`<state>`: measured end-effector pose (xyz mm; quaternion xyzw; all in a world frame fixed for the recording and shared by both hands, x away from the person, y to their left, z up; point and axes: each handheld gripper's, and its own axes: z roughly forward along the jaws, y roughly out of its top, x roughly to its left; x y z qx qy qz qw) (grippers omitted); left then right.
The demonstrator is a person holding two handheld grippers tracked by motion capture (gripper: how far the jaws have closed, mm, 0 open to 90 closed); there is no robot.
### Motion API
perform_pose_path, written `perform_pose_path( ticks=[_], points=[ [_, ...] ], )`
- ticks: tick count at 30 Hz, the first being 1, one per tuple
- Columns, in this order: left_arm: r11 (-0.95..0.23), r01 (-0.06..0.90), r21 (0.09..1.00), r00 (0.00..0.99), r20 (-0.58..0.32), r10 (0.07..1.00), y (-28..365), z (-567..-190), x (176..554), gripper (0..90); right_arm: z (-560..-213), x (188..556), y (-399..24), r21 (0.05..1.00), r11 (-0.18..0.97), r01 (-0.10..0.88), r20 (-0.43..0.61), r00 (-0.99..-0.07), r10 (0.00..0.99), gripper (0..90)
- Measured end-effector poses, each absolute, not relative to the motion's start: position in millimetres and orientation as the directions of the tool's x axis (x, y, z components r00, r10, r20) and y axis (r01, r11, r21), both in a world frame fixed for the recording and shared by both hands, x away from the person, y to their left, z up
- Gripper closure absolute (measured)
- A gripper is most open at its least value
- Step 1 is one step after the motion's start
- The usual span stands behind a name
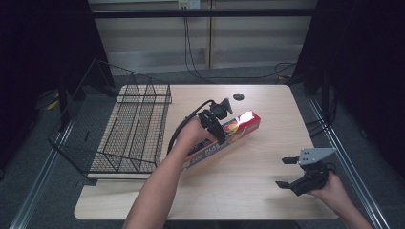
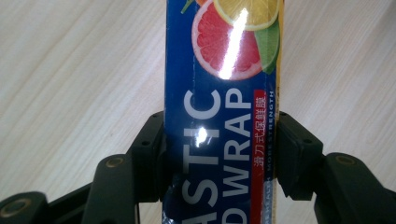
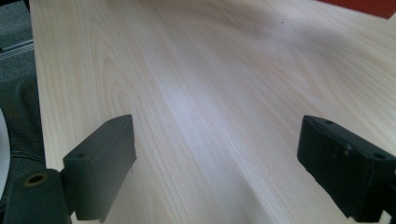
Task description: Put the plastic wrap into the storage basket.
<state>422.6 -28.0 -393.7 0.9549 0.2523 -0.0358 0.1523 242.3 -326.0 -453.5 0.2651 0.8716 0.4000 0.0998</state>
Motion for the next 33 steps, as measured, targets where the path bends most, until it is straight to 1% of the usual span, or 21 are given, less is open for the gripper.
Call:
perform_pose_path(
  ticks=[5, 7, 11, 14, 17, 21, 23, 33],
  points=[
    [-0.806, 0.518, 0.287, 0.855, -0.139, 0.500, -23.4, -376.5, 424.7, 44.7, -452.8, 241.8, -325.5, 0.752, 0.540, 0.378, 0.035, -0.841, 0.540, 11.2],
    [-0.812, 0.514, 0.276, 0.857, -0.130, 0.498, -21.8, -370.6, 425.3, 44.7, -452.2, 241.8, -325.9, 0.754, 0.538, 0.376, 0.032, -0.840, 0.542, 10.9],
    [-0.807, 0.517, 0.286, 0.855, -0.125, 0.504, -18.0, -361.5, 426.1, 44.6, -452.3, 241.9, -325.5, 0.754, 0.537, 0.378, 0.034, -0.839, 0.543, 10.3],
    [-0.790, 0.540, 0.291, 0.840, -0.130, 0.527, -14.9, -355.7, 426.2, 44.6, -452.8, 241.9, -324.7, 0.754, 0.538, 0.377, 0.032, -0.840, 0.542, 9.5],
    [-0.802, 0.525, 0.284, 0.849, -0.113, 0.516, -10.6, -348.3, 428.6, 44.5, -452.9, 242.3, -324.3, 0.755, 0.540, 0.371, 0.025, -0.840, 0.543, 9.5],
    [-0.793, 0.536, 0.290, 0.842, -0.122, 0.525, -4.8, -339.0, 429.4, 44.5, -452.9, 242.3, -323.3, 0.756, 0.538, 0.372, 0.028, -0.840, 0.542, 8.9],
    [-0.780, 0.549, 0.301, 0.833, -0.118, 0.540, -2.5, -335.5, 428.9, 44.4, -453.3, 242.7, -322.8, 0.755, 0.537, 0.375, 0.027, -0.837, 0.547, 7.9],
    [-0.764, 0.575, 0.292, 0.815, -0.119, 0.567, 6.1, -322.5, 431.4, 44.4, -453.2, 243.2, -322.9, 0.758, 0.535, 0.373, 0.022, -0.834, 0.551, 6.8]
  ],
)
